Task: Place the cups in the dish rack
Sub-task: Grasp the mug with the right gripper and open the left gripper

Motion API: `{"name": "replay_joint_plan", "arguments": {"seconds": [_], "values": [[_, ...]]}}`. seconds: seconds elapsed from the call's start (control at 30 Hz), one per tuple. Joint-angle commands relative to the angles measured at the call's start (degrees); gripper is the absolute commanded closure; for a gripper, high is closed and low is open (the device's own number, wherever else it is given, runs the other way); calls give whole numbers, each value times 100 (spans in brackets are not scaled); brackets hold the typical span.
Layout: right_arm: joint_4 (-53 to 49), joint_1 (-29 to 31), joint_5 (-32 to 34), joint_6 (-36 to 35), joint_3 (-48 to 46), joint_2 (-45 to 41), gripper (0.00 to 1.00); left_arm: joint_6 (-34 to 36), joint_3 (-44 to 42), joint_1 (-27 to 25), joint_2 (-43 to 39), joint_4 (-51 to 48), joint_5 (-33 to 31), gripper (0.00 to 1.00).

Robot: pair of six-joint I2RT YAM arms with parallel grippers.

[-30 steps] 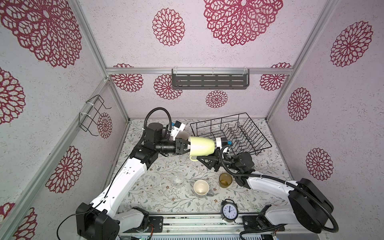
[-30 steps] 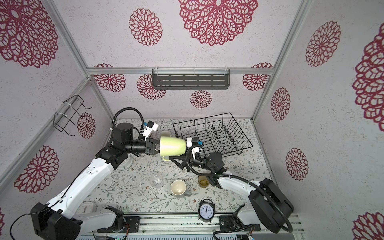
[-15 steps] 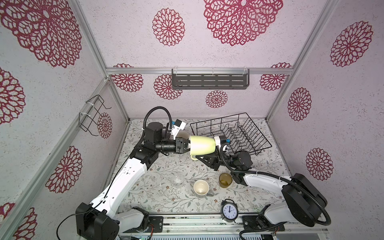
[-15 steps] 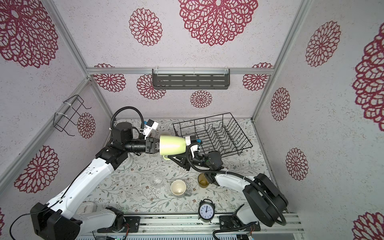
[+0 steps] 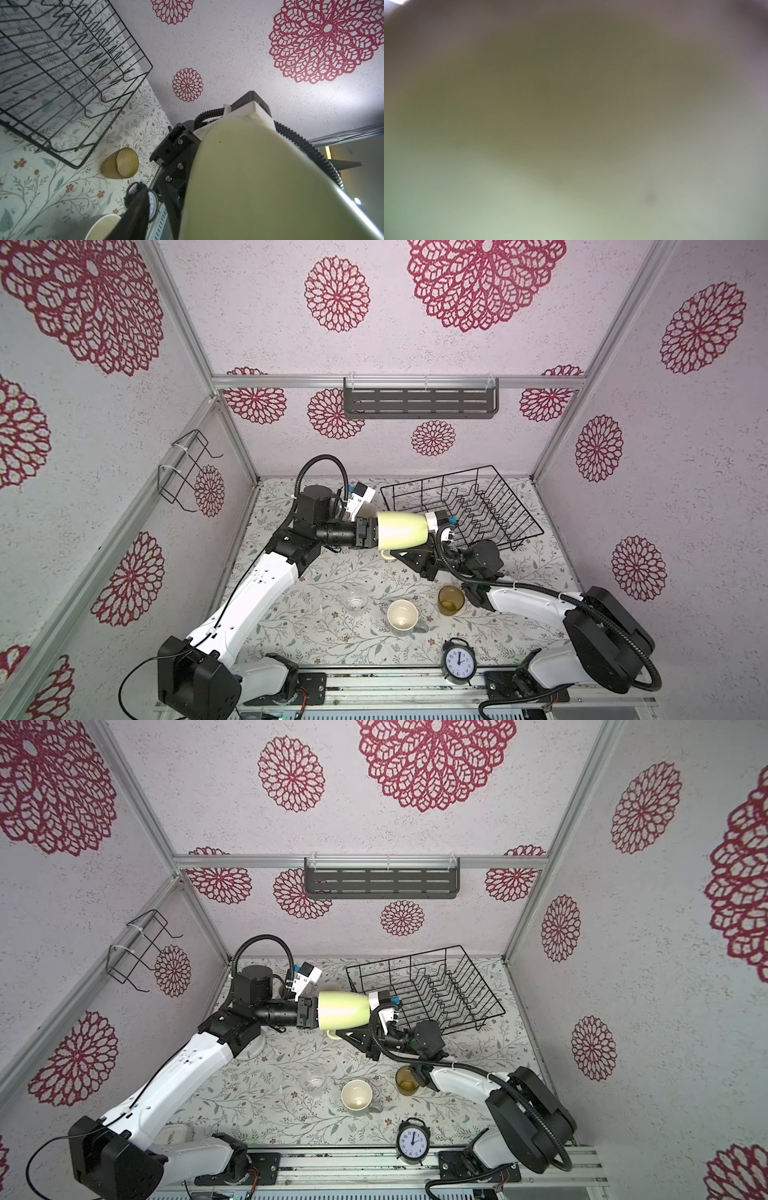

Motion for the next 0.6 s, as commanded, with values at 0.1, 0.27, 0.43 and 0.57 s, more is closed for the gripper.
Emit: {"name": "replay_joint_plan", "arguments": {"seconds": [0.1, 0.27, 0.43, 0.57], "values": [[-210, -428, 537, -75, 254, -346, 100, 65, -89, 376, 81, -45, -24, 27], [-2235, -735, 1047, -828, 519, -666, 100, 186, -246, 883, 73, -424, -502, 17], [-5545, -962, 2317, -2159, 1454, -754, 100, 554, -331, 1317, -122, -1176, -1898, 3], [-7205, -1291, 2835, -2619, 2282, -483, 100, 775, -265, 1347, -225, -1746, -3427, 3]]}}
